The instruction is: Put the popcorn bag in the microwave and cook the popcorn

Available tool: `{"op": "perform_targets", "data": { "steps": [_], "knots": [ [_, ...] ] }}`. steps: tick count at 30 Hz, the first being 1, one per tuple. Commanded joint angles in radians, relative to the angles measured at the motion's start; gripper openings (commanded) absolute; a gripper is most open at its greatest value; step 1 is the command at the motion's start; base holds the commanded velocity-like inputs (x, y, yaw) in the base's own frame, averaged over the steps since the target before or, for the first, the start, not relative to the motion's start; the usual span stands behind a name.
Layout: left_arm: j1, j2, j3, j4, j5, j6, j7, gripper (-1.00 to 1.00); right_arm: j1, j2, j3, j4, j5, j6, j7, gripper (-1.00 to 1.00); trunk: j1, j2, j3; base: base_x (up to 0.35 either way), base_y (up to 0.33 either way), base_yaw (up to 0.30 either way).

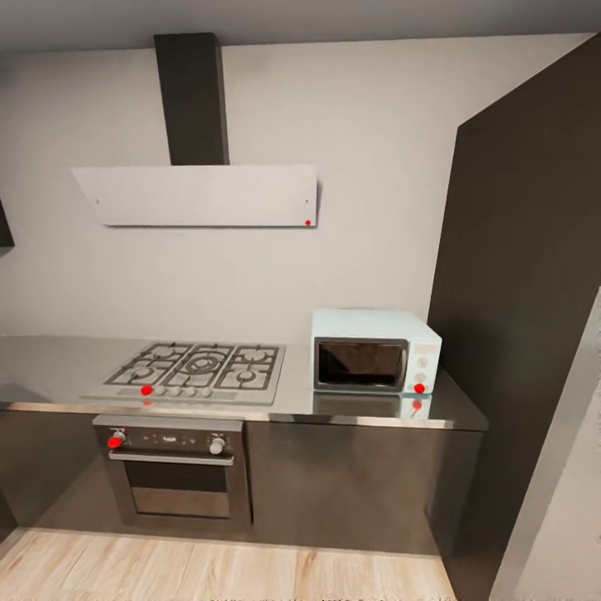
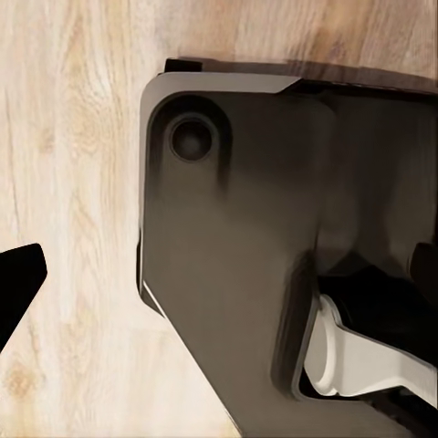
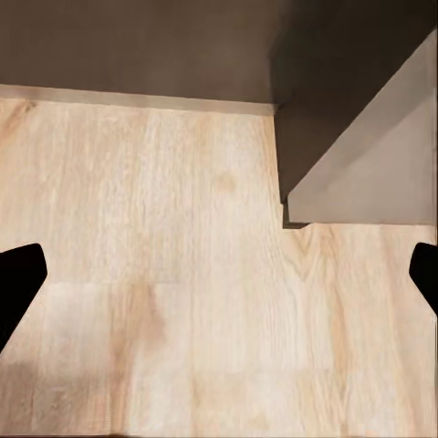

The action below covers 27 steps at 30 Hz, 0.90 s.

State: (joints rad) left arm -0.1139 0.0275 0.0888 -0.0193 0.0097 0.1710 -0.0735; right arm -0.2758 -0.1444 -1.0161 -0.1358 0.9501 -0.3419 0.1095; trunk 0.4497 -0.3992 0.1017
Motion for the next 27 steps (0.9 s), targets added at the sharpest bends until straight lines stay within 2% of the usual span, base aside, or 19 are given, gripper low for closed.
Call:
{"op": "perform_targets", "data": {
  "steps": [1,6,10,17,21,22,24,27],
  "knots": [
    [0.000,-0.001,0.008,-0.002,0.001,0.007,-0.003,1.00,-0.022,0.000,-0.009,-0.010,0.003,-0.002,0.008,1.00,0.000,-0.001,-0.002,0.000,0.000,-0.109],
    [0.000,-0.005,0.008,-0.002,0.001,0.007,-0.003,1.00,-0.148,0.002,-0.009,-0.053,0.003,0.004,0.008,1.00,0.000,-0.001,-0.010,0.000,0.000,-0.117],
    [0.000,-0.008,0.008,-0.002,0.001,0.008,-0.003,1.00,-0.214,0.002,-0.009,-0.088,0.003,0.009,0.010,1.00,0.000,-0.001,-0.017,0.000,0.000,-0.123],
    [0.000,-0.020,0.008,-0.001,0.002,0.009,-0.003,1.00,-0.355,0.027,-0.009,-0.122,0.000,0.022,0.078,1.00,0.000,-0.001,-0.028,0.000,0.000,-0.121],
    [0.000,-0.027,0.008,-0.001,0.001,0.010,-0.003,1.00,-0.421,0.061,-0.009,-0.128,0.000,0.022,0.087,1.00,0.000,-0.001,-0.035,0.000,0.000,-0.114],
    [0.000,-0.029,0.008,-0.001,0.002,0.009,-0.003,1.00,-0.459,0.087,-0.007,-0.159,0.000,0.022,0.094,1.00,0.000,-0.001,-0.036,0.000,0.000,-0.110],
    [0.000,-0.029,0.008,-0.001,0.002,0.008,-0.003,1.00,-0.470,0.114,-0.006,-0.217,-0.001,0.021,0.118,1.00,0.000,-0.001,-0.039,0.000,0.000,-0.106],
    [0.000,-0.029,0.008,-0.001,0.003,0.006,-0.003,1.00,-0.475,0.165,0.000,-0.343,-0.001,0.022,0.198,1.00,0.000,-0.001,-0.044,0.000,0.000,-0.096]
  ]
}}
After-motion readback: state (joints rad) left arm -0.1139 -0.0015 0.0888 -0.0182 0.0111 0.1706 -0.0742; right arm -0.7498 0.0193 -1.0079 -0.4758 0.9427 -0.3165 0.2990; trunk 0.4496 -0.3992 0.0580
